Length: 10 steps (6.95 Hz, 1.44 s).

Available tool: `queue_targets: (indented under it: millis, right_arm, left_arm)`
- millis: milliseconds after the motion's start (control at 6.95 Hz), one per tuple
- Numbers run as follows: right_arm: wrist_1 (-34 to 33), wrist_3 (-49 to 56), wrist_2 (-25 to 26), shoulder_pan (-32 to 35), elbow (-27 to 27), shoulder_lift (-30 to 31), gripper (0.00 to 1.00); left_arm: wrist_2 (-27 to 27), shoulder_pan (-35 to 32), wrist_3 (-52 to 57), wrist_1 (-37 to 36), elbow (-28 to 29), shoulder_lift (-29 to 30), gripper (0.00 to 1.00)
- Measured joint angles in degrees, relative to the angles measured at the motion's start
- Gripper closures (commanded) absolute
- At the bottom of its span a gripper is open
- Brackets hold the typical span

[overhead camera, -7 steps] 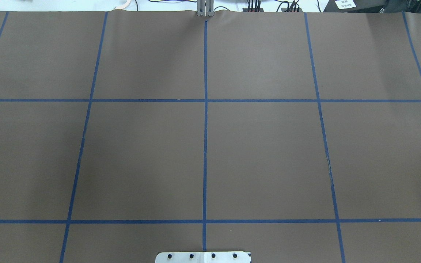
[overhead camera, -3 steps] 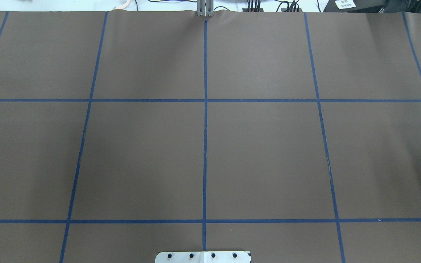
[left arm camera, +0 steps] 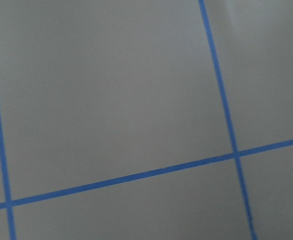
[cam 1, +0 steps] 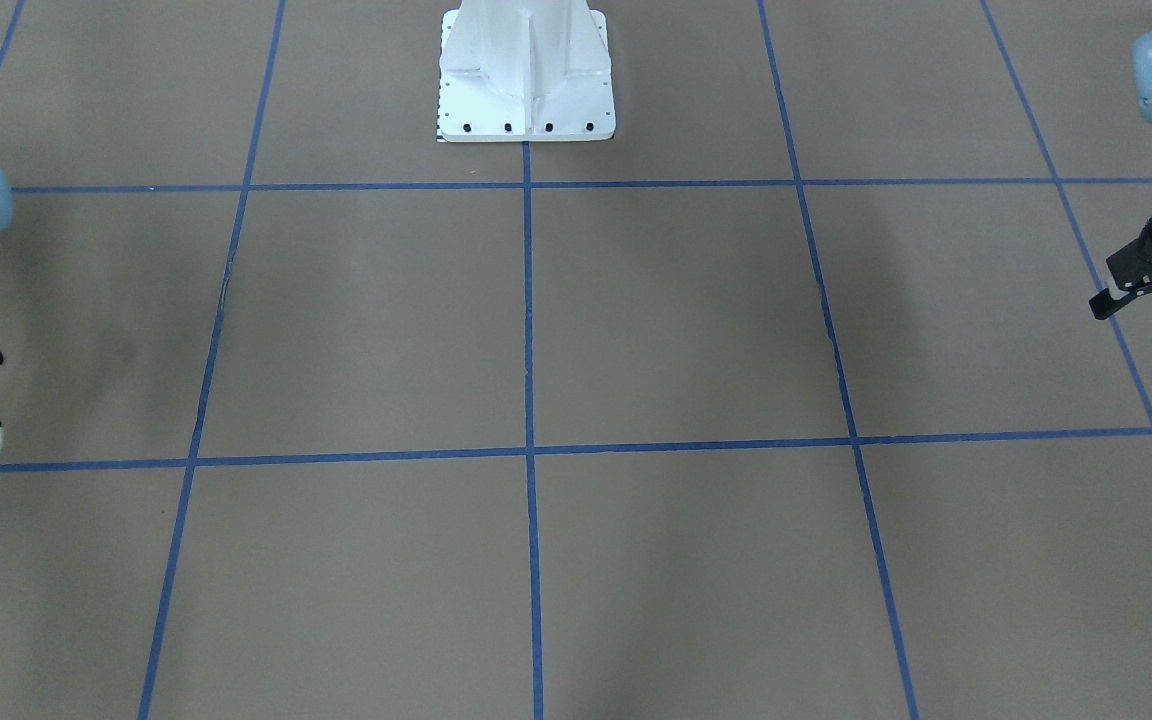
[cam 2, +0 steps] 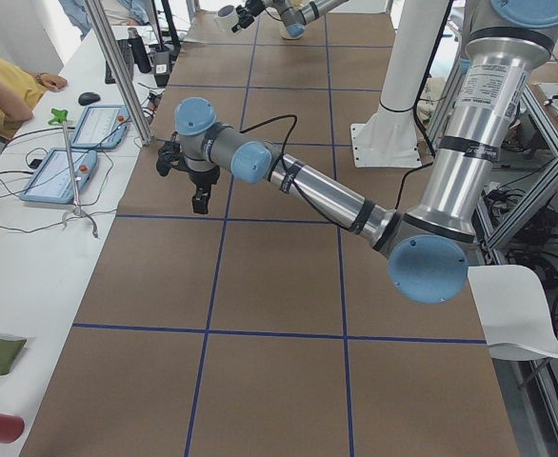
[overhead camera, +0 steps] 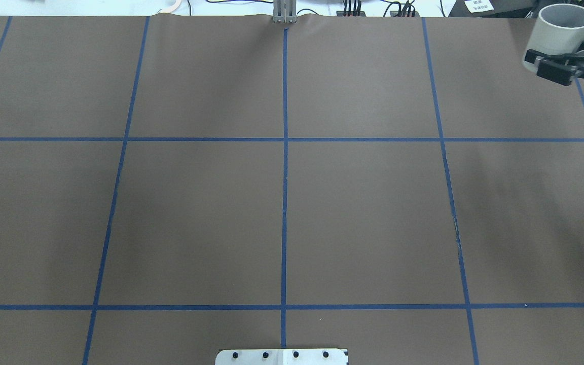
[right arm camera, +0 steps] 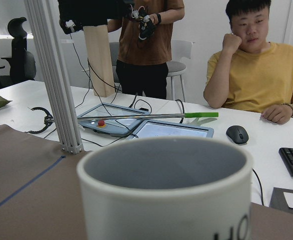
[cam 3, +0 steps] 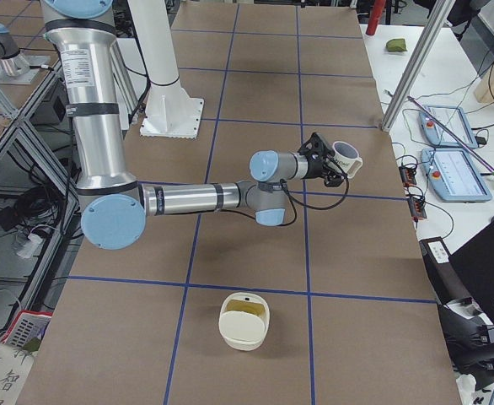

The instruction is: Left arm hands cup to right arm to dump lemon

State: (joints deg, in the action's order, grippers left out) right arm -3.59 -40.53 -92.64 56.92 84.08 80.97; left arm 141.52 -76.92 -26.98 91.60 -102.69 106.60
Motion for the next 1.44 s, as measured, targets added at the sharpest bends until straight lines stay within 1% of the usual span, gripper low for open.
queue_targets:
  millis: [288,432,575,719,863,1007,1151,1295,1439]
  right_arm:
    - [-7.32,3.53,15.41,-11.38,-0.21,-7.63,1.0]
    - [-11.61,7.64,21.77,-15.86,-0.33,-11.63,1.0]
    - [-14.33,13.4,26.19,-18.78,-0.52,-14.98,1.0]
    - [-15.48,18.82,28.49,-20.67,-1.52,-18.46,1.0]
    - [-16.1,21.35,30.67,-22.3,-4.03,-22.47,1.0]
    - [-17.24,22.17,33.73,-23.93,-7.22,-26.43,1.0]
    - [-18.85,22.39,36.06,-25.23,-9.41,-29.44,1.0]
    - [-20.02,22.42,37.72,-26.26,-10.27,-31.17,1.0]
    - [-20.55,22.41,40.05,-27.54,-10.61,-32.25,1.0]
  left_arm:
    - [2.07,3.8,-14.57,5.21,-0.06,4.19,0.0]
    - [2.07,6.56,-20.98,8.08,0.34,6.47,0.0]
    - [1.99,8.64,-26.03,9.87,0.7,8.92,0.0]
    - [1.89,10.23,-29.8,10.57,1.36,11.61,0.0]
    - [1.83,11.38,-32.48,10.81,2.69,14.34,0.0]
    - [1.57,12.39,-34.7,10.91,4.45,17.08,0.0]
    - [0.13,13.97,-37.47,10.95,5.92,19.74,0.0]
    - [-2.93,16.47,-41.1,10.96,6.63,22.14,0.0]
    - [-7.09,19.67,-45.88,11.18,6.94,24.55,0.0]
